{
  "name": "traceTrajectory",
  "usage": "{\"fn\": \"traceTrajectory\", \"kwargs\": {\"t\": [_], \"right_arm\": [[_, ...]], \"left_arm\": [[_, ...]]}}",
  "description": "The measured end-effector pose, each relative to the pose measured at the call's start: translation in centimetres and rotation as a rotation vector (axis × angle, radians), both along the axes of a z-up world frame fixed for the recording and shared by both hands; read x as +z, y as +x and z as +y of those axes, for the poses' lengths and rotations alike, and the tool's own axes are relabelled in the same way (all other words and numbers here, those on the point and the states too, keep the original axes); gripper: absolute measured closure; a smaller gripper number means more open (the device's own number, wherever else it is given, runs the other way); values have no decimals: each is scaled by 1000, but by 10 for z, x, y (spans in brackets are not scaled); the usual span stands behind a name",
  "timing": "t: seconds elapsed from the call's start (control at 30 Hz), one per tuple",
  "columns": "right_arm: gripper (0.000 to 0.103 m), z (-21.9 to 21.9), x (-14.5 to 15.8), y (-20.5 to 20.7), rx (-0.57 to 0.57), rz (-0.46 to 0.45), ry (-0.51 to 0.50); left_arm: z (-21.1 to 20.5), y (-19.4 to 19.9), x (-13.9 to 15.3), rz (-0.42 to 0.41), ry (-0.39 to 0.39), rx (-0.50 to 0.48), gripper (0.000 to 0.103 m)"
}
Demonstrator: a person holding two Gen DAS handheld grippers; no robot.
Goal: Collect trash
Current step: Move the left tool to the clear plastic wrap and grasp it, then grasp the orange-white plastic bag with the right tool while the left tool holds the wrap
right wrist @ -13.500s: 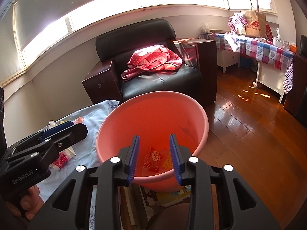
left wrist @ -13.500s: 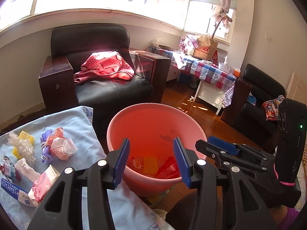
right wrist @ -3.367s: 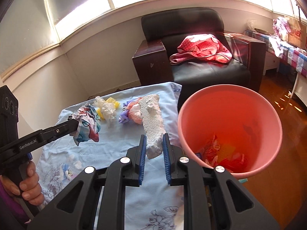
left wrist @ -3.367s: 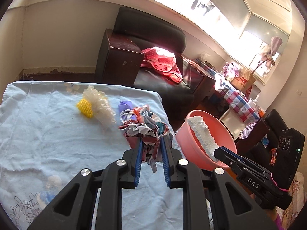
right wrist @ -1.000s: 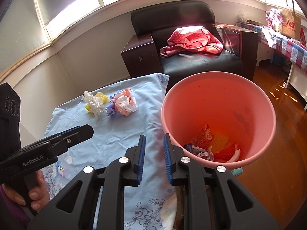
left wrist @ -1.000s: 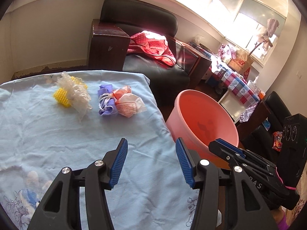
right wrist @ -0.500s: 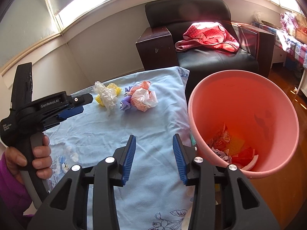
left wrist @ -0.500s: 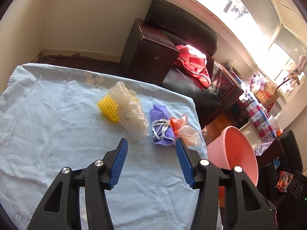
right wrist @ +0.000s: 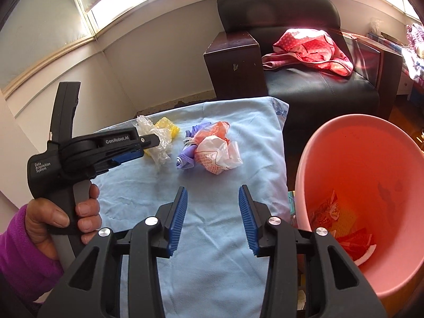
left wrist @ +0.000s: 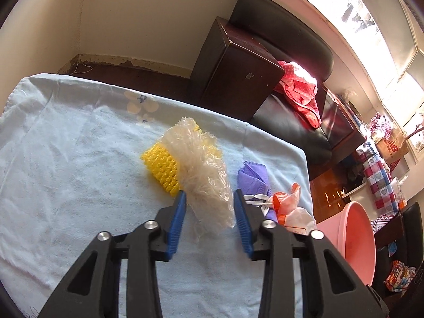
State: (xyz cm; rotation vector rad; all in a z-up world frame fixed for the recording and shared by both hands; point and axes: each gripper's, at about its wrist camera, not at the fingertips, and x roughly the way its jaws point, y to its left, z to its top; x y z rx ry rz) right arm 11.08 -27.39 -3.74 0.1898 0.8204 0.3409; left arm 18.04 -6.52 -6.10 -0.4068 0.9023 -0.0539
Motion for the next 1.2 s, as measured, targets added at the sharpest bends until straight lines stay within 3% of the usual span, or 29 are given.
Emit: {"fn": "traceTrajectory", "kwargs": {"t": [0.03,0.13,0.6,0.73,0.87,0.9,1.2], "right_arm": [[52,3,1,4,5,-8,2],[51,9,4,17,13,-17,-1],[52,19,-16,61,-1,29,18],[87,21,-25,60,-6,58,16],[92,19,-27,53,-7,70,36],[98,19,-25,50,-10,64,42],[99,4,1,11,-34,1,112]], "left_arm": [[0,0,-2,5,2,-10,86],[1,-4,-1,-12,14,-27,90],[22,-46,10,-76,17,-72,91],[28,-53,11,-81,12,-73,91],[31,-58,13,-84,9,-75,91],[32,-60,14,-85,7,-76,91],[24,-84,32,-136,19,-117,91]]}}
